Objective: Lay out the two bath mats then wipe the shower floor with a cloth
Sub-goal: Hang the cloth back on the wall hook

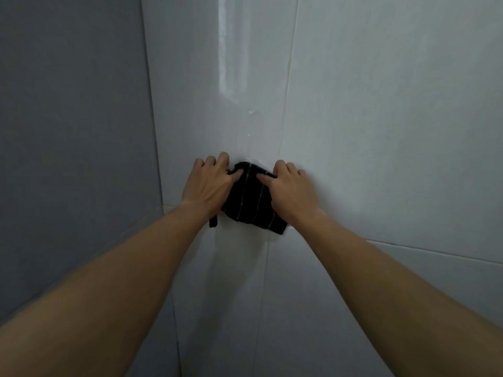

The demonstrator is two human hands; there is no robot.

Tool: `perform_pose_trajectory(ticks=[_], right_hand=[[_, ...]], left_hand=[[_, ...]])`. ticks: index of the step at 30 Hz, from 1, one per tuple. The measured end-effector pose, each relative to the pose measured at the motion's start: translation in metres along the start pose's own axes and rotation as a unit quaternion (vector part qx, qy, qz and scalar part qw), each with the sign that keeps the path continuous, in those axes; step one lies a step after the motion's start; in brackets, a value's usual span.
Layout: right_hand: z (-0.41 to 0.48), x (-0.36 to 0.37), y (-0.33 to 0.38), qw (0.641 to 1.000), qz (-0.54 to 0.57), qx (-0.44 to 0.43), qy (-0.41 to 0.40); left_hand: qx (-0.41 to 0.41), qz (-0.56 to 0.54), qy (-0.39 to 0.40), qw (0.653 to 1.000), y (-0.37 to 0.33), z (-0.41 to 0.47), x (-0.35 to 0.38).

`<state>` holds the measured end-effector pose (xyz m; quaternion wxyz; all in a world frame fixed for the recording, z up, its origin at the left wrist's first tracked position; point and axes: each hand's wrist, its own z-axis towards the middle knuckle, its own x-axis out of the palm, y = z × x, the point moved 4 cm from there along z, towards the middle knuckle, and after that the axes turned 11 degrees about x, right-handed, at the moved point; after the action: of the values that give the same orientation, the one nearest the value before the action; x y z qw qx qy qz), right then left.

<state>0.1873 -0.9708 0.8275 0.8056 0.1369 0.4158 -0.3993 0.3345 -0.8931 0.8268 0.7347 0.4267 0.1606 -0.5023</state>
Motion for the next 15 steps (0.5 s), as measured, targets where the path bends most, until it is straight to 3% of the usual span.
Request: perform_pose_trajectory(ticks=[15], right_hand=[[-0.015, 0.028, 0.001, 0.999, -0.004, -0.026, 0.041]], left_hand=[[0.001, -0.050, 0.018, 0.999, -0.014, -0.021, 0.029]])
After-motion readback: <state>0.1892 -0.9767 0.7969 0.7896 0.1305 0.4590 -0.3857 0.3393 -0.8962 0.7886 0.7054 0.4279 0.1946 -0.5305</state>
